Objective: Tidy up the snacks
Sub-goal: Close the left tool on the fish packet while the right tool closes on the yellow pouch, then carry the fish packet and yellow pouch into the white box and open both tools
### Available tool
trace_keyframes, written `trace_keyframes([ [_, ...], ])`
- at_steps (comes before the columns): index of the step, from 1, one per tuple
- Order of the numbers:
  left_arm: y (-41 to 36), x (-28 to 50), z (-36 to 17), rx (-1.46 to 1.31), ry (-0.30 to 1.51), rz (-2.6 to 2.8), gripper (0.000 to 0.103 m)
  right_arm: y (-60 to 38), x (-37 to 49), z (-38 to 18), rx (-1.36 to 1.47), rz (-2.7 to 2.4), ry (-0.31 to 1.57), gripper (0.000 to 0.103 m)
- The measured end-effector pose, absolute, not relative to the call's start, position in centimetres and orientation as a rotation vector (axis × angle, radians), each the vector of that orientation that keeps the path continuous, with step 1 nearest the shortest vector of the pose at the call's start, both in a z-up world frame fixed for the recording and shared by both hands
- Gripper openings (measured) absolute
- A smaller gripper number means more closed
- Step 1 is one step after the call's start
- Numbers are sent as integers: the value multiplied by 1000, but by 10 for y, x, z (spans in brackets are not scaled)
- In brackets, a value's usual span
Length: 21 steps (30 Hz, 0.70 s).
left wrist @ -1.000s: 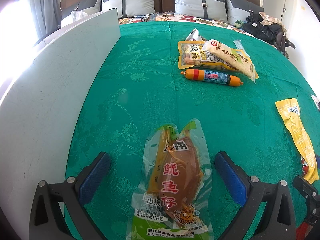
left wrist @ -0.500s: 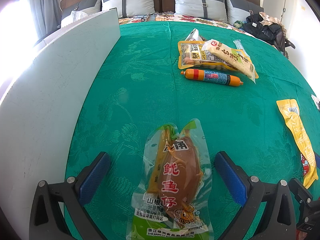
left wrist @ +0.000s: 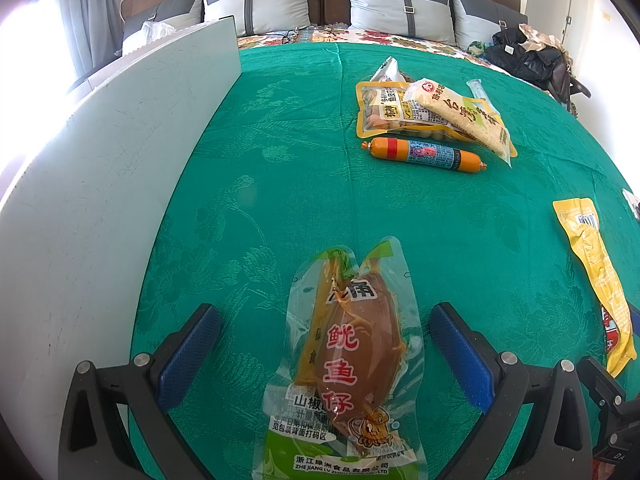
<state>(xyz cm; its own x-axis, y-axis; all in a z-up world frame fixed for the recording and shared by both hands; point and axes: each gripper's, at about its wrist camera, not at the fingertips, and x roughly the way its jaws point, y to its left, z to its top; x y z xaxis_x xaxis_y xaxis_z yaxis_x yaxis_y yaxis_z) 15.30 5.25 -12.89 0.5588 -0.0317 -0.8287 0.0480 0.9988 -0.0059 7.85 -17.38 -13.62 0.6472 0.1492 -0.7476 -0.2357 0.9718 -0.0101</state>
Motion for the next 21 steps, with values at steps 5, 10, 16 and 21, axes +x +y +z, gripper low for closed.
trace_keyframes([
  [5,53,154,-129,17,983,-51,103,-174,82,-134,-109,229,878,96],
  [10,55,165,-125,44,1122,-115,101,-205,90,-123,116,265,941,93],
  [16,43,154,-115,107,1125,-150,52,-193,126,-119,88,237,1064,92],
  [21,37,132,-106,154,1068,-186,36,-184,132,-113,6,190,1083,45],
])
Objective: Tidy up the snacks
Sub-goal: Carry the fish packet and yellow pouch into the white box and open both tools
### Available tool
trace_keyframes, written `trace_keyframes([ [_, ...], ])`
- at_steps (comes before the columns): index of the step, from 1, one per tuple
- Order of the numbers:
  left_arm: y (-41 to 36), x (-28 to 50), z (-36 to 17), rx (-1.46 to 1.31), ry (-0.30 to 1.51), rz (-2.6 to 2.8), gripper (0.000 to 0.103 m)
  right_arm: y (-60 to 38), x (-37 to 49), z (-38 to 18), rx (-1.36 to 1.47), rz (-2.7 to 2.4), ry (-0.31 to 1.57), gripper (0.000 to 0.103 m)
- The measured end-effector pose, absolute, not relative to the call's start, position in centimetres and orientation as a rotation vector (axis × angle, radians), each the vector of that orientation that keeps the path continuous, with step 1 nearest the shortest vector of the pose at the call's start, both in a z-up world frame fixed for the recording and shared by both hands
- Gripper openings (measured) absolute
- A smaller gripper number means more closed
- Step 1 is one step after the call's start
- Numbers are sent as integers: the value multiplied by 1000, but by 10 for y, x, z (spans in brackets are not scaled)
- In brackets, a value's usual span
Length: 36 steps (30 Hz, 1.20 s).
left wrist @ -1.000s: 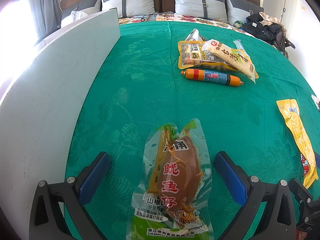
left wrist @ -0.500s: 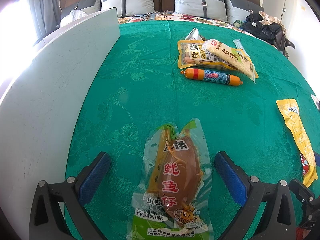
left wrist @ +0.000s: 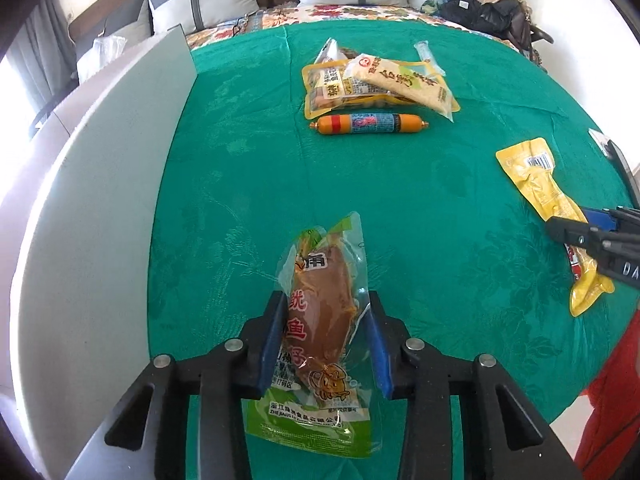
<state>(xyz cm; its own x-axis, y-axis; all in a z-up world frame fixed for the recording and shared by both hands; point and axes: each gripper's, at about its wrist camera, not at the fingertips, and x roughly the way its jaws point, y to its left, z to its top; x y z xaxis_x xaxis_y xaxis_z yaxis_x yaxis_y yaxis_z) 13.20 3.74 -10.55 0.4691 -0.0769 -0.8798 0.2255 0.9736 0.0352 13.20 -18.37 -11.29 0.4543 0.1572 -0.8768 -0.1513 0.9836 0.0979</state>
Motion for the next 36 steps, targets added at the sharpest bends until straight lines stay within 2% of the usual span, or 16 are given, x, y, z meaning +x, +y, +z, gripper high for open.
trace_keyframes([
  [2,45,126,-101,82,1059,-210,36,-201,126,-107,133,203,1085,41],
  [8,67,124,-90,-161,1031,-265,31,-244,104,-87,472,280,1015,41],
  [11,71,121,-75,-202,998,-286,15,-240,101,-82,465,271,1020,41],
  [12,73,121,-70,-235,991,-310,1,-237,101,-81,457,271,1025,41],
  [18,87,120,-76,-245,1015,-274,2,-201,109,-66,403,313,1013,41],
  [20,89,117,-84,-237,1025,-290,11,-195,108,-63,407,330,1006,41],
  [21,86,116,-88,-209,1037,-297,32,-192,106,-62,405,337,1003,41],
  [22,82,116,-92,-178,1046,-305,63,-189,106,-62,397,341,1001,41],
  [23,76,116,-95,-150,1046,-314,75,-186,104,-63,388,343,1003,41],
  [24,70,115,-97,-127,1035,-324,82,-185,102,-64,382,344,1007,41],
  [33,13,117,-107,51,1081,-379,82,-203,92,-71,418,316,999,42],
  [34,7,118,-113,94,1102,-355,64,-206,91,-72,427,309,996,42],
  [35,4,116,-114,137,1083,-320,58,-209,92,-73,438,306,995,42],
  [36,2,113,-112,158,1059,-314,45,-212,91,-73,447,304,996,42],
])
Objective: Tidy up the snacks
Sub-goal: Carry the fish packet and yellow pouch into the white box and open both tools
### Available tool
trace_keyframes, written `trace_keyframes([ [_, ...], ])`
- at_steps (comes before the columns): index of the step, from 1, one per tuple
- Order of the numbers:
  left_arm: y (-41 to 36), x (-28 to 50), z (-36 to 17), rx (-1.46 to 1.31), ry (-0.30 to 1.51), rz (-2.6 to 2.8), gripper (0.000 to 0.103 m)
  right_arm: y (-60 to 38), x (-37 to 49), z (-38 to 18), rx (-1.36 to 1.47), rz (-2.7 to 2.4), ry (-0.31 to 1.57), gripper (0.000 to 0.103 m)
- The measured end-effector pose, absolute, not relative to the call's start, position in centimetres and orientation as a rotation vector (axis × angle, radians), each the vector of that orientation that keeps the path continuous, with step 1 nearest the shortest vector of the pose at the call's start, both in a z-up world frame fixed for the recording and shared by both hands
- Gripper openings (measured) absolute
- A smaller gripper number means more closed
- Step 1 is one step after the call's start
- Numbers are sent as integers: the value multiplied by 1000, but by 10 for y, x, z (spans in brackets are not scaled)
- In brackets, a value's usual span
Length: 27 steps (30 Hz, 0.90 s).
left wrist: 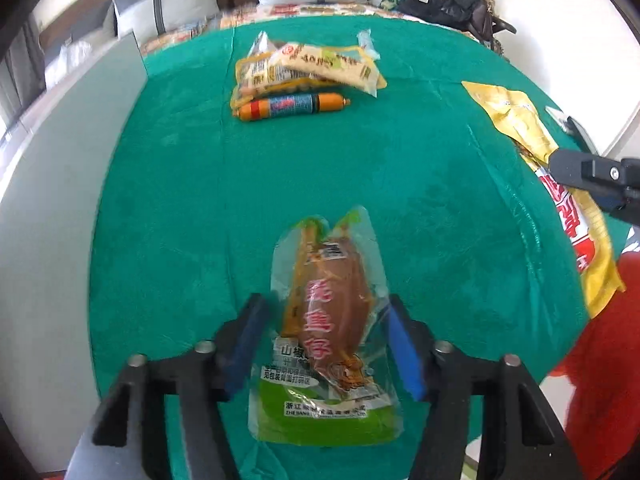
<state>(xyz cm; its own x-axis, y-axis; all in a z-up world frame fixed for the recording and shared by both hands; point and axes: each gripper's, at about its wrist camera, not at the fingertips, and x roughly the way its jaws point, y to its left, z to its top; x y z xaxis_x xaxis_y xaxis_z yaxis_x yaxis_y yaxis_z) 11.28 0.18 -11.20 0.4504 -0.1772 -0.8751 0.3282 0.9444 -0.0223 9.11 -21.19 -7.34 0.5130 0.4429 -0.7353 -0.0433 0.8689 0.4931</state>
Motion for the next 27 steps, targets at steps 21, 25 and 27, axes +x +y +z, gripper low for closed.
trace_keyframes([
  [21,190,105,23,-412,792,-209,33,-95,119,3,330,577,948,42],
  [25,276,109,28,-375,793,6,34,1,122,42,228,765,905,42],
  [27,312,111,22,-339,810,115,37,46,120,47,176,824,892,42],
])
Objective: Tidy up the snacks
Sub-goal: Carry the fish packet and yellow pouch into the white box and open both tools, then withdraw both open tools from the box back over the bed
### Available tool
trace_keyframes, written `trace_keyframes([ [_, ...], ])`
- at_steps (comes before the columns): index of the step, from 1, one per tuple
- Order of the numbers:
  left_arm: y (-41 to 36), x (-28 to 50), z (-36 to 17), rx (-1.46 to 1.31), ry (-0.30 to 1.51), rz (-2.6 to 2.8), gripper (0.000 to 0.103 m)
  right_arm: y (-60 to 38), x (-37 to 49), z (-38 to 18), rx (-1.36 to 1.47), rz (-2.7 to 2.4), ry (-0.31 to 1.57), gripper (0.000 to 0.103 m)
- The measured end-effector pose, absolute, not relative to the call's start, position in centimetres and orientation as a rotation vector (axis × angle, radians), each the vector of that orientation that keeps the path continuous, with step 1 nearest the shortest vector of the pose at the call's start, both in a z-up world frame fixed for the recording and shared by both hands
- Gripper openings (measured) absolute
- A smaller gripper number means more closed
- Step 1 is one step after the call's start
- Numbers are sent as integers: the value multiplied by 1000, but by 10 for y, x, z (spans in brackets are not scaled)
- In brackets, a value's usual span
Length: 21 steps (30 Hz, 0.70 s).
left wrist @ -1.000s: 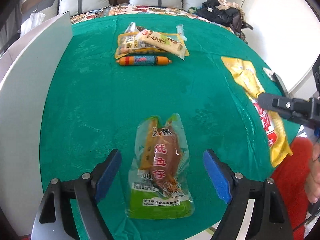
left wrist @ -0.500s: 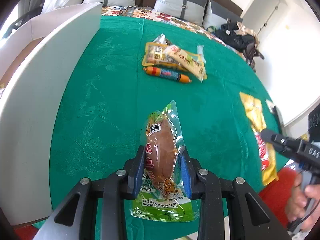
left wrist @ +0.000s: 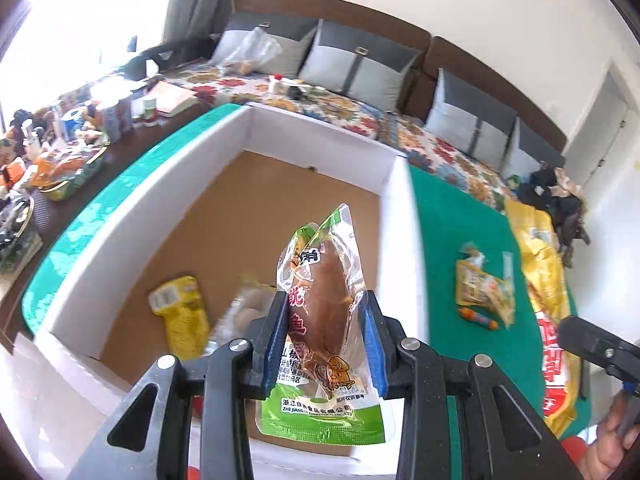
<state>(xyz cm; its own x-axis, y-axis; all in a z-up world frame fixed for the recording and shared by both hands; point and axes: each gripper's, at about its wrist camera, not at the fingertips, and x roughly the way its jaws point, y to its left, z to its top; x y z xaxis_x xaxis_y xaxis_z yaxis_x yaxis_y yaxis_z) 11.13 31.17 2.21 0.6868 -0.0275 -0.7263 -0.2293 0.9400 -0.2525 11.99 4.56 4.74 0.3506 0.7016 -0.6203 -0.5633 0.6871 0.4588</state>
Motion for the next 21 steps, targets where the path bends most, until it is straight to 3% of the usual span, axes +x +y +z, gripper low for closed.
trace_keyframes([
  [3,350,111,4,-285,873,252,44,97,123,33,149,855,915,48],
  [4,358,110,-3,-279,898,273,54,109,126,24,143,854,930,49],
  [6,366,100,-12,-263,906,295,66,118,130,10,132,821,967,60],
  [9,353,85,-19,-231,869,299,82,91,125,3,163,806,934,63],
  [14,302,71,-18,-236,838,189,82,11,110,-20,23,657,848,72],
  [18,228,67,-8,-209,802,6,82,-79,105,-79,-151,395,869,73],
  [21,162,72,-7,-167,817,-126,86,-158,100,-110,-132,202,896,73],
])
